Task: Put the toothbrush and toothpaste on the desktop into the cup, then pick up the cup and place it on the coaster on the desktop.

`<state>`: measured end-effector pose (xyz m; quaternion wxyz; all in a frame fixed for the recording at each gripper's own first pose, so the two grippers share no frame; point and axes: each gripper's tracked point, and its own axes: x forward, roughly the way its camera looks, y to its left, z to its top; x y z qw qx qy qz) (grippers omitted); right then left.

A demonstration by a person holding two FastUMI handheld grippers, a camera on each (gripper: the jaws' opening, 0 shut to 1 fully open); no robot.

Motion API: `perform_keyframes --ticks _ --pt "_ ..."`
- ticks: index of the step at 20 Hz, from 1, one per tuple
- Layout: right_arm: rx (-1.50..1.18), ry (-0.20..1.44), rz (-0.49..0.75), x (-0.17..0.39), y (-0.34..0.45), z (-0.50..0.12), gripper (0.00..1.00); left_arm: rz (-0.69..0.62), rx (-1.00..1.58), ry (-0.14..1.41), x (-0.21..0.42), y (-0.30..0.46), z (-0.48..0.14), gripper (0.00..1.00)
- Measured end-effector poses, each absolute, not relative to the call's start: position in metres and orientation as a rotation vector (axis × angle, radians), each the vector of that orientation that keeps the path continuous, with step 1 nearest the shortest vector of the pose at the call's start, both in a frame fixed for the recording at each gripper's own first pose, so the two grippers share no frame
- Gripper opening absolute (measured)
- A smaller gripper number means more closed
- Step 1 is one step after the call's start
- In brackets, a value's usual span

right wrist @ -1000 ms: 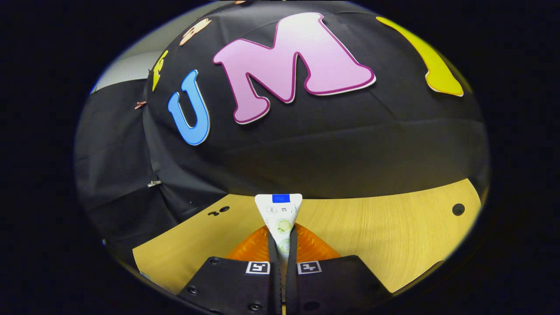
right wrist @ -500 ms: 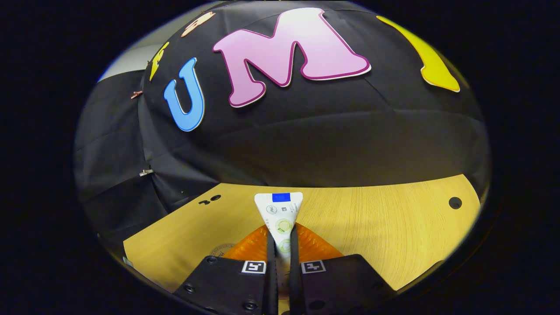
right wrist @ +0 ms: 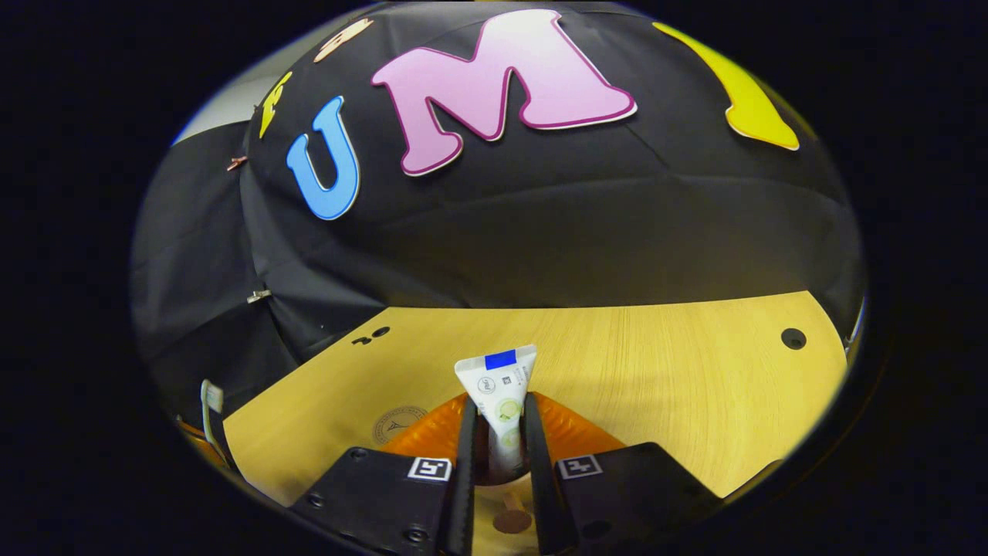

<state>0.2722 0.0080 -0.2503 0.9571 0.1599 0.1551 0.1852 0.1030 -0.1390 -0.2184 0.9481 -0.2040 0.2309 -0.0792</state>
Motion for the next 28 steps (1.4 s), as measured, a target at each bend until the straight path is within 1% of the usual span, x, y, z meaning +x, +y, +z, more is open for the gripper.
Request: perform_keyframes --ticks 1,2,3,7,10,16,23,28 --pt "0.340 0.305 0.361 0.270 0.000 -0.245 0.29 -0.171 -0.432 0.423 0.117 -0.143 -0.207 0.06" --pt "0.352 0.299 0.346 0.267 -0.009 -0.240 0.48 -0.180 -0.449 0.377 0.132 -0.146 -0.195 0.06" --pt "0.367 0.297 0.334 0.263 -0.017 -0.237 0.50 -0.186 -0.467 0.337 0.148 -0.149 -0.186 0.06" --pt "0.421 0.300 0.274 0.237 -0.051 -0.231 0.50 -0.184 -0.505 0.229 0.207 -0.159 -0.168 0.06" --pt "0.402 0.337 0.252 0.210 -0.067 -0.248 0.50 -0.170 -0.527 0.160 0.243 -0.164 -0.167 0.06" --pt "0.406 0.419 0.241 0.168 -0.074 -0.278 0.50 -0.120 -0.580 0.053 0.295 -0.173 -0.191 0.06" --pt "0.418 0.485 0.236 0.149 -0.077 -0.306 0.50 -0.093 -0.455 0.077 0.310 -0.190 -0.246 0.06" --pt "0.427 0.506 0.224 0.148 -0.076 -0.314 0.50 -0.090 -0.297 0.115 0.308 -0.202 -0.275 0.06"
